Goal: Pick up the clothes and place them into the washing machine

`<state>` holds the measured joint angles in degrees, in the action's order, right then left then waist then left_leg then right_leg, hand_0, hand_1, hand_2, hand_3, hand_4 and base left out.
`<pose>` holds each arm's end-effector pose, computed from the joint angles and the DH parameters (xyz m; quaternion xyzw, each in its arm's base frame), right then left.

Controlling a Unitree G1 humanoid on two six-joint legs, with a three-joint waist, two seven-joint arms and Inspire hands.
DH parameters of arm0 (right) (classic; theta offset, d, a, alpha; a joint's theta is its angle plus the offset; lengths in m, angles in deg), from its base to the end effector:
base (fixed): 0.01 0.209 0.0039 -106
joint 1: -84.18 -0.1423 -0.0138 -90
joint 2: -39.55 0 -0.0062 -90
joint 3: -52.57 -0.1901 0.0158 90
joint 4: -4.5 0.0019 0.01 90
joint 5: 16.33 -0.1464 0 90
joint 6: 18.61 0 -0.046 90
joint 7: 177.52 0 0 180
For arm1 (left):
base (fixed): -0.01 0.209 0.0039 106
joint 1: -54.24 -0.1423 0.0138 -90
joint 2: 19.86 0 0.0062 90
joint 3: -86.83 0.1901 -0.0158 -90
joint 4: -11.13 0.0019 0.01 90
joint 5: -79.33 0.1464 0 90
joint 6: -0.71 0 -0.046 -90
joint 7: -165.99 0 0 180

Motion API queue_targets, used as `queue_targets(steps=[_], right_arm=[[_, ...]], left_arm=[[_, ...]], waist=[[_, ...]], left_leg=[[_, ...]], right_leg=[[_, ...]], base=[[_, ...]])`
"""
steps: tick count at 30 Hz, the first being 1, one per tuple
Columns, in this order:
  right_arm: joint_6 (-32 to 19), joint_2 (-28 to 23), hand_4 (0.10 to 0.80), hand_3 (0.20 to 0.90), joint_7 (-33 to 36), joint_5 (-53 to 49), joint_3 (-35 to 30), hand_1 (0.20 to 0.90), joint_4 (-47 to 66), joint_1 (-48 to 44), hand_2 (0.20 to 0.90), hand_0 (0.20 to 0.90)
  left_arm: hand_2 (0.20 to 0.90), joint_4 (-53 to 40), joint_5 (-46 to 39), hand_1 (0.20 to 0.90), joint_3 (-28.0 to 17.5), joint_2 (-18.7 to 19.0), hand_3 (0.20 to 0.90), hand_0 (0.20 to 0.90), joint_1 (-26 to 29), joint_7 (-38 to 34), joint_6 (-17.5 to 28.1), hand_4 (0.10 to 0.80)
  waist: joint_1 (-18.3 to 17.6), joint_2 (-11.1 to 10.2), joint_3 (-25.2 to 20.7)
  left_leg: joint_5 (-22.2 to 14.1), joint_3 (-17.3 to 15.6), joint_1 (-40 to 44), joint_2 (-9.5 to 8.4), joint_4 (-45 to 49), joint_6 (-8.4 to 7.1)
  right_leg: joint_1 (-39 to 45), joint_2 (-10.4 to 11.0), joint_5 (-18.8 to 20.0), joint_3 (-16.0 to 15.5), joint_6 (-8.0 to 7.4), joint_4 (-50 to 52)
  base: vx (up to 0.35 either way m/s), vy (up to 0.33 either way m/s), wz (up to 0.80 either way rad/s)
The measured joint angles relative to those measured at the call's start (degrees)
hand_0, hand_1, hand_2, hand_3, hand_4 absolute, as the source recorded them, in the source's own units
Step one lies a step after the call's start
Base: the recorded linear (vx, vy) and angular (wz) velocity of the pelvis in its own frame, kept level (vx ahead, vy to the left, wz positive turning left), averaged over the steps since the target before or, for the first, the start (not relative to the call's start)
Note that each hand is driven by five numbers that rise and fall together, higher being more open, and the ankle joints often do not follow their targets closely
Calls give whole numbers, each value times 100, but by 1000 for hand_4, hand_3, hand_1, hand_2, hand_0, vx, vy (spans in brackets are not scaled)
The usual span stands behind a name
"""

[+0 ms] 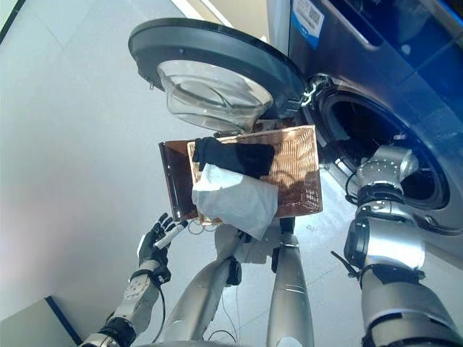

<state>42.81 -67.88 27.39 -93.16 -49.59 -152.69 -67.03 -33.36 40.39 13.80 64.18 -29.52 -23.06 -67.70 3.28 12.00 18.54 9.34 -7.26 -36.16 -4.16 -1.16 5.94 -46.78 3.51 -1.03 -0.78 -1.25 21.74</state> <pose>0.3454 -0.3119 0.1945 0.5245 -0.2008 -0.4365 0.7029 0.1869 0.1665 -0.0701 -0.1477 0.1936 0.1197 0.9625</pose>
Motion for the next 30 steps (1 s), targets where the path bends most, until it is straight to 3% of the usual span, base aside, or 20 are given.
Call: queue_targets(steps=[18,19,20,21,26,30], right_arm=[[-442,1,300,200,443,-127,-419,200,13,-47,200,200],[-454,1,357,280,479,-127,-420,280,13,-49,280,280],[-473,1,612,636,548,-127,-424,636,13,-52,636,636],[-483,1,800,900,586,-127,-425,900,13,-58,900,900],[-439,-2,800,900,646,-82,-401,900,9,-75,900,900],[-32,-185,800,900,614,432,37,900,-298,-79,900,900]], left_arm=[[900,5,0,900,0,1,900,900,3,-20,-1,800],[900,5,0,900,0,1,900,900,3,-21,-1,800],[900,8,0,900,0,1,900,900,3,-23,-1,800],[900,17,0,900,0,1,900,900,3,-23,-1,800],[900,10,1,900,0,7,900,900,2,-23,-1,800],[900,-6,17,900,0,11,900,900,2,-17,0,800]], waist=[[89,4,3],[88,4,3],[88,4,3],[88,4,3],[80,6,3],[61,6,3]], left_leg=[[9,37,-2,-26,-3,0],[9,40,-2,-29,-2,0],[10,47,-1,-34,-2,1],[10,56,-1,-39,-2,1],[10,67,-1,-47,-2,1],[10,65,0,-50,7,1]], right_leg=[[4,30,-15,-8,-17,2],[4,32,-16,-8,-17,2],[4,38,-17,-8,-20,2],[4,42,-19,-8,-23,3],[2,49,-19,-6,-26,8],[-2,52,-19,-4,-28,28]], base=[[11,3,2],[0,0,0],[0,0,0],[7,7,-3],[-2,4,-3],[-2,-1,-1]])
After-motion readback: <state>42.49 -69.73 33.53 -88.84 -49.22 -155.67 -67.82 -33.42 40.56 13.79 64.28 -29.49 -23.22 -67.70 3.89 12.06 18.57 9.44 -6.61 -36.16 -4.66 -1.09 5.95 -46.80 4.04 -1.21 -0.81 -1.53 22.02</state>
